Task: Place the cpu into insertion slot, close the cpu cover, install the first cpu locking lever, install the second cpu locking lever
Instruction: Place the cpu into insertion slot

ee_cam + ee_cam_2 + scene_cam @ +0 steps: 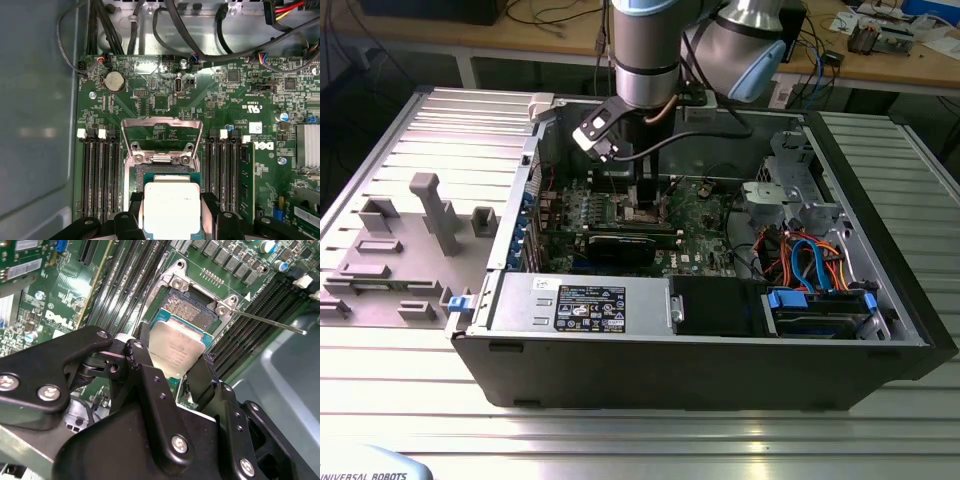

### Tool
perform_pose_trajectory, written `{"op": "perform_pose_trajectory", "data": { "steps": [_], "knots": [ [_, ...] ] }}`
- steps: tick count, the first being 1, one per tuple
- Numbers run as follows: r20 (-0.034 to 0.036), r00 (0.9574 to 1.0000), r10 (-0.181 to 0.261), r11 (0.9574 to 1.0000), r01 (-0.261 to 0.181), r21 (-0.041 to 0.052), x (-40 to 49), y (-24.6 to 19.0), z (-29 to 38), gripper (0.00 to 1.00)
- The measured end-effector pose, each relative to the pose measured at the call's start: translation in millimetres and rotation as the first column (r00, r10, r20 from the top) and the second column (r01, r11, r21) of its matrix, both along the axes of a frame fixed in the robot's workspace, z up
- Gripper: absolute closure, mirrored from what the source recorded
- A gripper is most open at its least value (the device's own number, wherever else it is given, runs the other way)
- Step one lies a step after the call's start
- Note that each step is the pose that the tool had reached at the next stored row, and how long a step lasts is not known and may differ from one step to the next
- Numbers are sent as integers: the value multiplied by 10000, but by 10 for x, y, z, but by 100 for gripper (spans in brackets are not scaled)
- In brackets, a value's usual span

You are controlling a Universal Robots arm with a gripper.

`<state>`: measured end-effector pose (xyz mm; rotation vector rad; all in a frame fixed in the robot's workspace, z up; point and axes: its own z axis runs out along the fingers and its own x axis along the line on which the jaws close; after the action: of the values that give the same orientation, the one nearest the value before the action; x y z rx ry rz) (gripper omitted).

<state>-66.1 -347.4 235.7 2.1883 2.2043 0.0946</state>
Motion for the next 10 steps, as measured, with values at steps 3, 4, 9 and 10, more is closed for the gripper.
{"op": "perform_pose_trajectory", "data": {
  "steps": [3,4,9,10],
  "knots": [
    [-1,10000,-57,10000,57,-4,0,9,-56,46],
    [0,10000,-59,10000,59,-3,-1,11,-76,46],
    [-1,10000,-58,10000,58,-13,-26,29,-200,46],
    [-1,10000,-58,10000,58,-18,-27,32,-212,46]
  ]
}}
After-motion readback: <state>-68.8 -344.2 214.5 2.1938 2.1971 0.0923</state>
